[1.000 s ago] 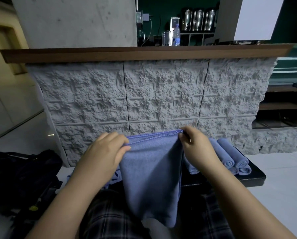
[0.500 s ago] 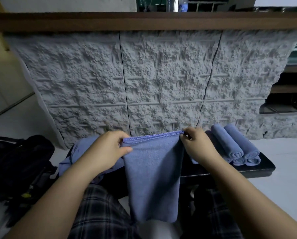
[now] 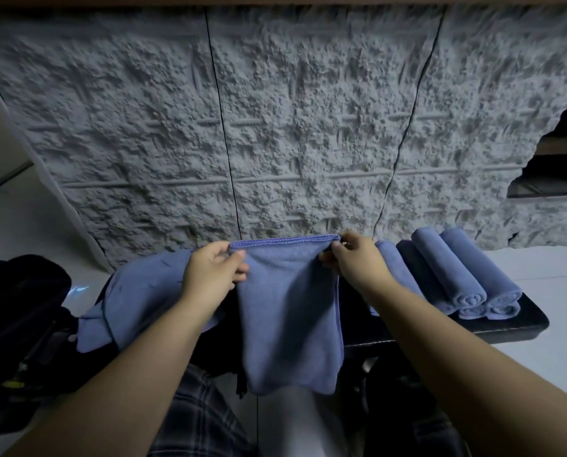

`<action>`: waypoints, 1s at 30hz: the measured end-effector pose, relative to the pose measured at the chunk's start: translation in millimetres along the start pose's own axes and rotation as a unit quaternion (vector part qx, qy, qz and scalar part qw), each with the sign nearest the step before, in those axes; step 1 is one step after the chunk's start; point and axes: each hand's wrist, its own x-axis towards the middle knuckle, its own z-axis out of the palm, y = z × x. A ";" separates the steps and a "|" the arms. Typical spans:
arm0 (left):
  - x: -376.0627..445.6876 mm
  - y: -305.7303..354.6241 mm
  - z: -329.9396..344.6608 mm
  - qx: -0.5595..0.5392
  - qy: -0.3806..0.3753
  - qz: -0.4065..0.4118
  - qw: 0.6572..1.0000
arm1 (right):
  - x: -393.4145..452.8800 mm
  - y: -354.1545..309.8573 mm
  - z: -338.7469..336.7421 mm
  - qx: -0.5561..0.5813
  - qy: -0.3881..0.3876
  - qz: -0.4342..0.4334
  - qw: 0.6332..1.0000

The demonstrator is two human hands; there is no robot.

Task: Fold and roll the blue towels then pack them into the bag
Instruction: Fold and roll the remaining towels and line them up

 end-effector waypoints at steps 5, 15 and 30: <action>24.4 -15.3 15.3 -0.062 0.044 0.058 0.995 | 29.2 16.3 10.5 -0.019 0.023 -0.033 0.999; -3.6 -79.1 30.4 0.255 -0.190 0.136 0.938 | 14.9 68.6 16.8 -0.256 -0.213 -0.099 0.938; -48.4 -125.0 40.9 0.601 -0.280 0.115 0.739 | -40.2 129.7 31.7 -0.536 -0.327 -0.179 0.758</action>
